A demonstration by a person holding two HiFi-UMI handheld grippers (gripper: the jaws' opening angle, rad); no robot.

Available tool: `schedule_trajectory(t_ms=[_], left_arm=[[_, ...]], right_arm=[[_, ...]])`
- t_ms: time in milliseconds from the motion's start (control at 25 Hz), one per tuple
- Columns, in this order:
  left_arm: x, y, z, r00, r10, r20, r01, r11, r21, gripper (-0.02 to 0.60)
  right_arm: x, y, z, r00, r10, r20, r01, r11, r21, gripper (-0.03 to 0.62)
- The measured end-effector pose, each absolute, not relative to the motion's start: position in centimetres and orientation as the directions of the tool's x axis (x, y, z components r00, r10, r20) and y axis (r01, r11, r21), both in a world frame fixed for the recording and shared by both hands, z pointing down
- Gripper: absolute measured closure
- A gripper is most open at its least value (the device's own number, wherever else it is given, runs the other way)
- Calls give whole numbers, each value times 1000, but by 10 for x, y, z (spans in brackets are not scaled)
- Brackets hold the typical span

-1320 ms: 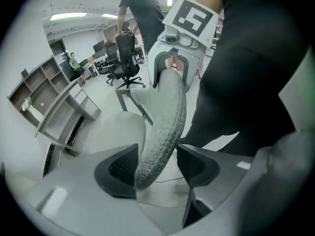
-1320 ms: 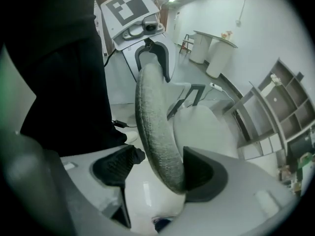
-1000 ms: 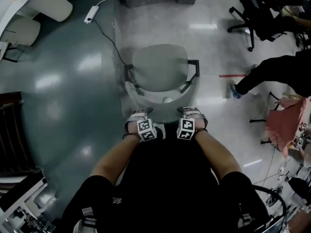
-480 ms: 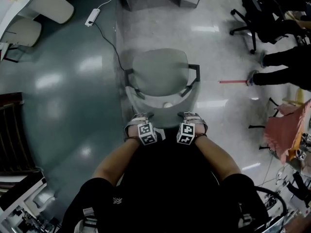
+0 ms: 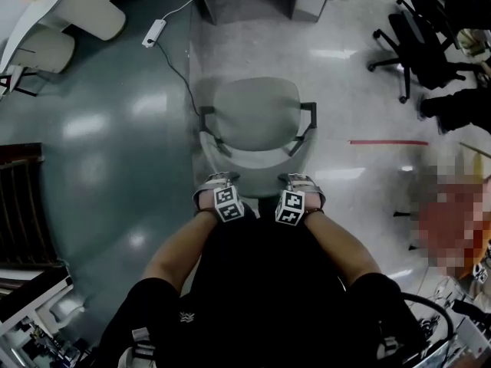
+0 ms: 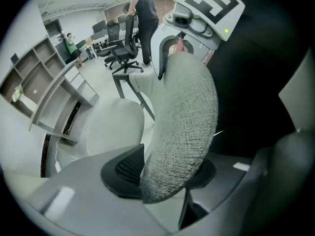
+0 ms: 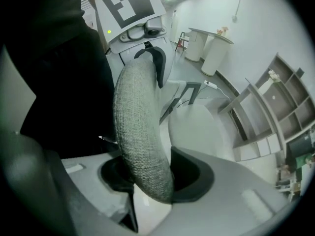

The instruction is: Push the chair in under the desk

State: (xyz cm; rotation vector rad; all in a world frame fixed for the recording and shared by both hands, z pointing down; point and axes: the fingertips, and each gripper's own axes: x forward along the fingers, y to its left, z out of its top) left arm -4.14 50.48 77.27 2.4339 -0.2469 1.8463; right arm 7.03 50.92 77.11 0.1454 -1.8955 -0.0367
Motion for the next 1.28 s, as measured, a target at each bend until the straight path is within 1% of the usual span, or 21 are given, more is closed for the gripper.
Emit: schedule_trajectory(t_ms=[280,640,840,1040,1280], left_arm=[[-42,469,768,250,-86,965,-204,-978,-34,390],[-51,436,764,261,-78,962,-188,-982,-29,390],[-51,412,767,260,-77,963,-188,-982,-28,390],[-46,381,772,269,-76,960,-187,-982,-26,390],[-51,341,767,276,-83,958,-184,-982,-32,390]], right_arm=[[71,473,769,-324,-126,937,-73,991,108,427],[60,438,762,-345,-128,930,-68,991,111,425],[61,416,767,-332,-117,936,-78,992,96,425],[66,381,772,-313,-134,940,-87,990,112,425],[61,344,767,-308,-117,944,-91,991,93,425]])
